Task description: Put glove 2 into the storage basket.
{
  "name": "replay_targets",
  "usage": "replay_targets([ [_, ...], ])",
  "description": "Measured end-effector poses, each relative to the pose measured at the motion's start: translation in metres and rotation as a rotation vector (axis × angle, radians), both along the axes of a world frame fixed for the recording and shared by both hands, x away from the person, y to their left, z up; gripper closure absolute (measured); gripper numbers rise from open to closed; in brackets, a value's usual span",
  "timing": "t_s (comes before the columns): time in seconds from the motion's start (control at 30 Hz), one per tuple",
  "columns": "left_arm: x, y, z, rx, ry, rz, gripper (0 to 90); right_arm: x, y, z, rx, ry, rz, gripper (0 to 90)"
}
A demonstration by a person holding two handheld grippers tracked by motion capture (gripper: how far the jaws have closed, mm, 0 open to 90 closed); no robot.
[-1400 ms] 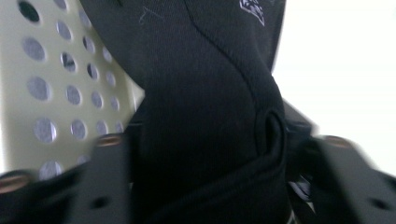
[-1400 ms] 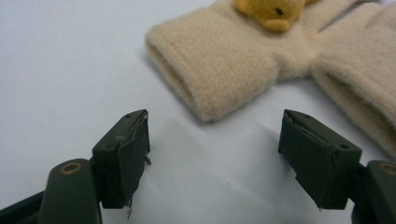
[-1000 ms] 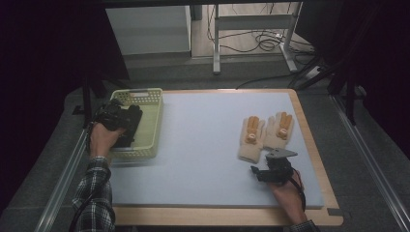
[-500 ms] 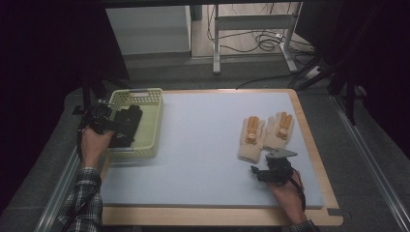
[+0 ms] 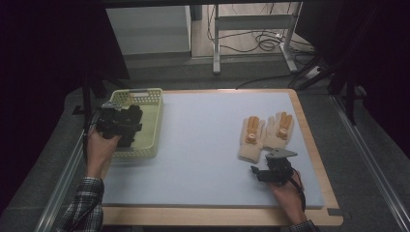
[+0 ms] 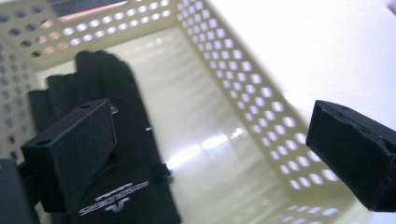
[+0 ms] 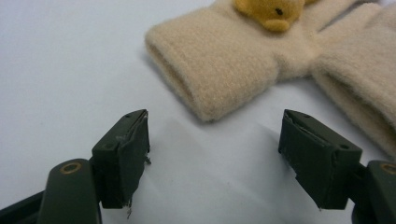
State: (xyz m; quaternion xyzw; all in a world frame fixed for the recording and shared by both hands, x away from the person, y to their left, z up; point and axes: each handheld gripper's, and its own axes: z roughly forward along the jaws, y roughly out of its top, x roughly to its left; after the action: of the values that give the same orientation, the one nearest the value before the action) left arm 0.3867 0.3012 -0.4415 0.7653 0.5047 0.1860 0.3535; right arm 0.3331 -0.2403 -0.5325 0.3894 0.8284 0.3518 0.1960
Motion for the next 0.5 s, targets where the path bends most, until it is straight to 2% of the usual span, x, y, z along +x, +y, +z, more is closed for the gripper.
replay_targets([
  [0.2,-0.008,-0.026,0.004,0.015,-0.055,-0.091,1.4,0.0,0.0,0.0,0.0,0.001,0.0,24.2],
  [0.3,-0.012,-0.038,0.004,0.003,-0.077,-0.13,1.4,0.0,0.0,0.0,-0.001,0.0,0.0,24.2],
  [0.5,-0.017,-0.06,0.002,0.013,-0.091,-0.198,0.6,0.0,0.0,0.0,0.0,0.0,0.001,24.2],
])
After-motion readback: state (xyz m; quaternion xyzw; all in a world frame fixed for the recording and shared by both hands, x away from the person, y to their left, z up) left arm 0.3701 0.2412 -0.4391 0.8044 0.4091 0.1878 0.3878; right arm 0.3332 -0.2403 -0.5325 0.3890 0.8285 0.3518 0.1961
